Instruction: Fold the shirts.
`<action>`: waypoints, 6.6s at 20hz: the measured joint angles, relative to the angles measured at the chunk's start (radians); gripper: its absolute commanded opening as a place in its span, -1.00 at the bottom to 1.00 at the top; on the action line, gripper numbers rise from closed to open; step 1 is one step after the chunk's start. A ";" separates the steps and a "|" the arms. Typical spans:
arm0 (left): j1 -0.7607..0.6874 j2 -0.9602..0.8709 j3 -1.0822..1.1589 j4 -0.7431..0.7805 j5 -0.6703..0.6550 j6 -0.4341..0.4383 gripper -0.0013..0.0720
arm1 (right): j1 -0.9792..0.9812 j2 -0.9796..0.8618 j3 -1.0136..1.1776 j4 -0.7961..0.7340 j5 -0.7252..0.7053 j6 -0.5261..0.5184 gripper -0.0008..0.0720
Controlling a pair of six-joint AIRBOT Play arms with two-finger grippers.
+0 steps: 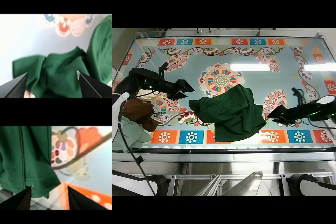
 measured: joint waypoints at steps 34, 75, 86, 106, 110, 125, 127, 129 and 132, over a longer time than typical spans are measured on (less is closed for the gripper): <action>-0.320 0.002 0.017 -0.107 0.026 -0.043 0.87 | -0.150 0.484 0.122 -0.036 0.132 0.045 -0.92; 0.426 0.917 0.247 -0.199 0.266 0.109 -0.90 | -0.430 0.726 0.407 0.512 0.056 -0.128 -0.92; 0.007 -0.113 0.491 -0.161 0.103 0.136 -0.16 | -0.121 0.048 0.142 0.490 -0.363 -0.208 0.35; -0.093 0.092 -0.344 -0.153 0.342 -0.019 0.97 | -0.230 -0.111 0.207 0.151 -0.038 -0.125 0.35; -0.176 0.156 -0.523 -0.153 0.225 -0.040 0.97 | -0.199 -0.131 0.210 0.162 -0.107 -0.121 0.35; -0.305 0.082 -0.544 -0.166 -0.035 -0.098 -0.91 | 0.034 -0.266 0.227 0.203 -0.153 -0.121 0.35; -0.307 0.044 -0.493 -0.166 -0.034 -0.093 -0.91 | -0.010 -0.267 0.227 0.197 -0.124 -0.121 0.34; -0.309 0.023 -0.462 -0.161 -0.024 -0.085 -0.91 | -0.071 -0.267 0.226 0.187 -0.072 -0.121 0.34; -0.306 0.009 -0.439 -0.156 -0.014 -0.078 -0.91 | -0.177 -0.268 0.226 0.186 -0.018 -0.121 0.34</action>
